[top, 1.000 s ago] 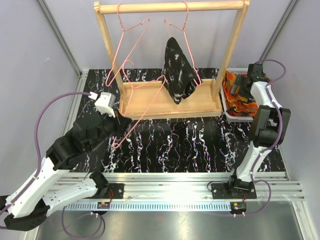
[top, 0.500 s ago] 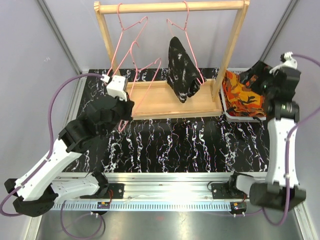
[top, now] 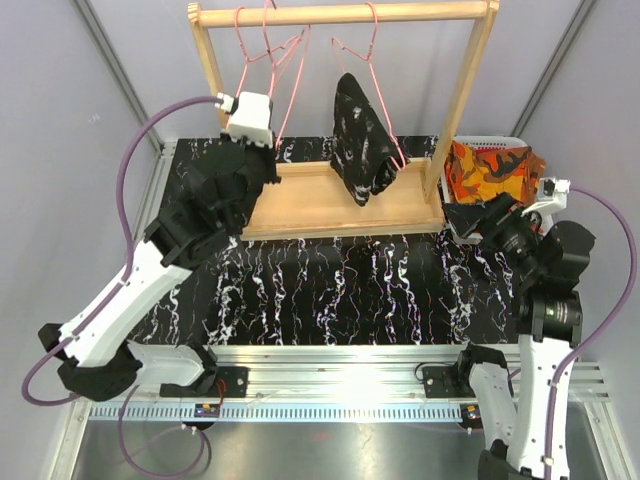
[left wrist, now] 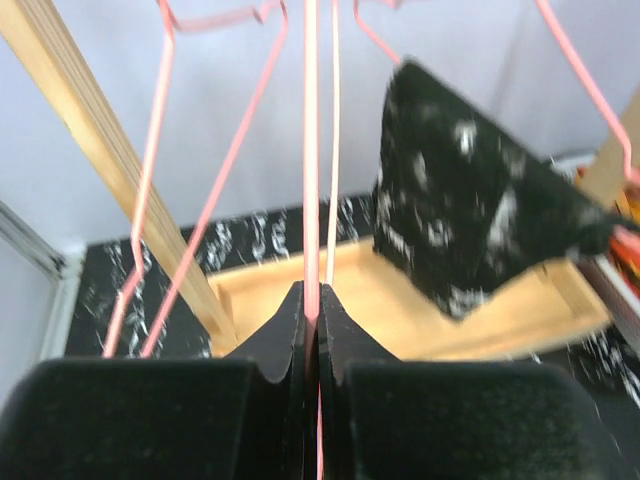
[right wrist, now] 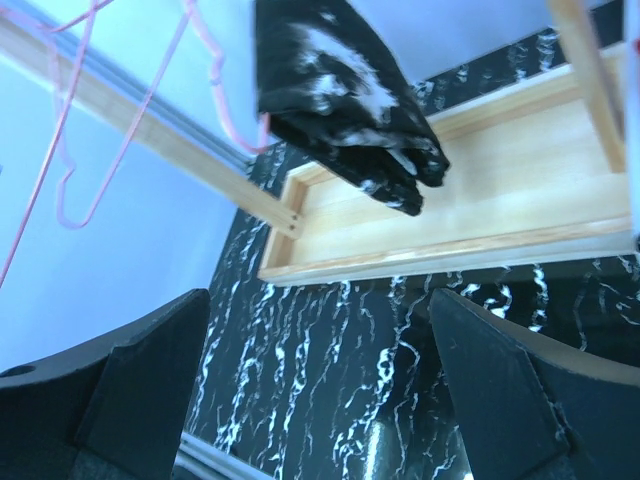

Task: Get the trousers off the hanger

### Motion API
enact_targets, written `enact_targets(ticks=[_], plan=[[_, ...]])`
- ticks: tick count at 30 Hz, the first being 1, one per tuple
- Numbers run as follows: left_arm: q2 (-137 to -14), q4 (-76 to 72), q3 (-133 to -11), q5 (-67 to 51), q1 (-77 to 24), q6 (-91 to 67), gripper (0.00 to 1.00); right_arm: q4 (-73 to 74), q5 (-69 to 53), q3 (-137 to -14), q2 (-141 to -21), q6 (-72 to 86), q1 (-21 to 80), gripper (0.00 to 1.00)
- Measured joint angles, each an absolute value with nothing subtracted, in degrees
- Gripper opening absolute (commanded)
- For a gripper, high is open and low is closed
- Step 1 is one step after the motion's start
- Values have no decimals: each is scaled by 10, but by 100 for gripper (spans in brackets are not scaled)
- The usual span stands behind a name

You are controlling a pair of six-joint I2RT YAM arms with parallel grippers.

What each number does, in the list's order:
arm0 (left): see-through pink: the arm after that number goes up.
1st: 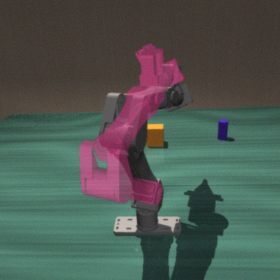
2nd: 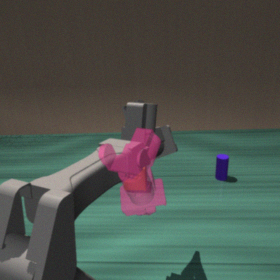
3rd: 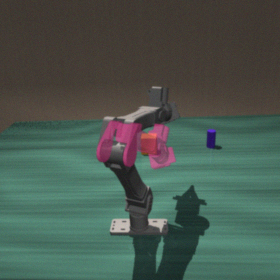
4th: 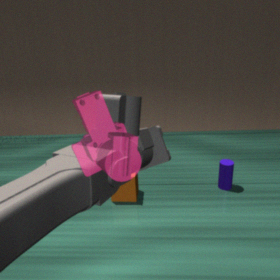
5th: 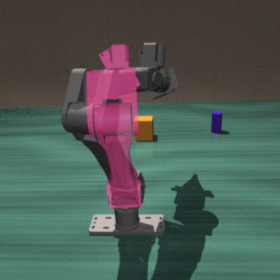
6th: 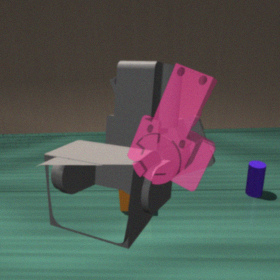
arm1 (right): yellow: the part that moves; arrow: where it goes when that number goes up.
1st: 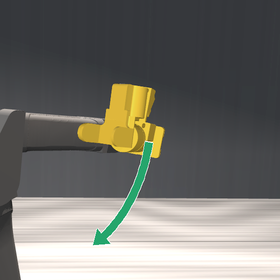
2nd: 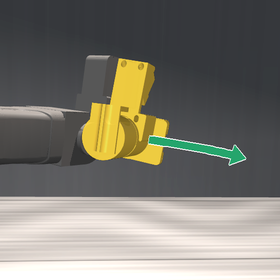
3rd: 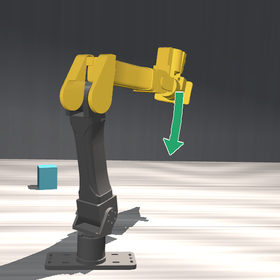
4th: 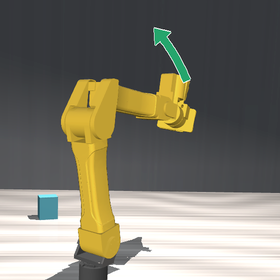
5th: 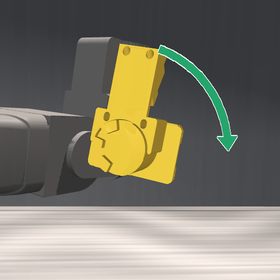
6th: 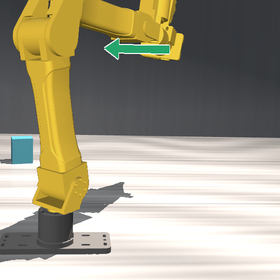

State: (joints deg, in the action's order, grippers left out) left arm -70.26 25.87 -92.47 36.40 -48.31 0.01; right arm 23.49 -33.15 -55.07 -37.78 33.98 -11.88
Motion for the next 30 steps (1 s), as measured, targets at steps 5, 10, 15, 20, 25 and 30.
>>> enact_targets(ticks=[5, 10, 15, 20, 25, 30], plan=[[-770, 254, -1008, 373, -447, 19, 0, 234, -383, -551, -338, 351, -119, 99], [-831, 263, -1051, 358, -392, 15, 0, 275, -399, -570, -307, 340, -119, 99], [-869, 279, -1056, 320, -332, -14, 0, 331, -386, -633, -282, 311, -119, 99], [-867, 276, -1025, 293, -306, -42, 0, 350, -386, -648, -265, 296, -119, 99], [-861, 263, -977, 276, -307, -60, 0, 364, -385, -645, -266, 293, -119, 99], [-851, 258, -968, 268, -302, -74, 5, 365, -385, -645, -266, 292, -119, 99]])
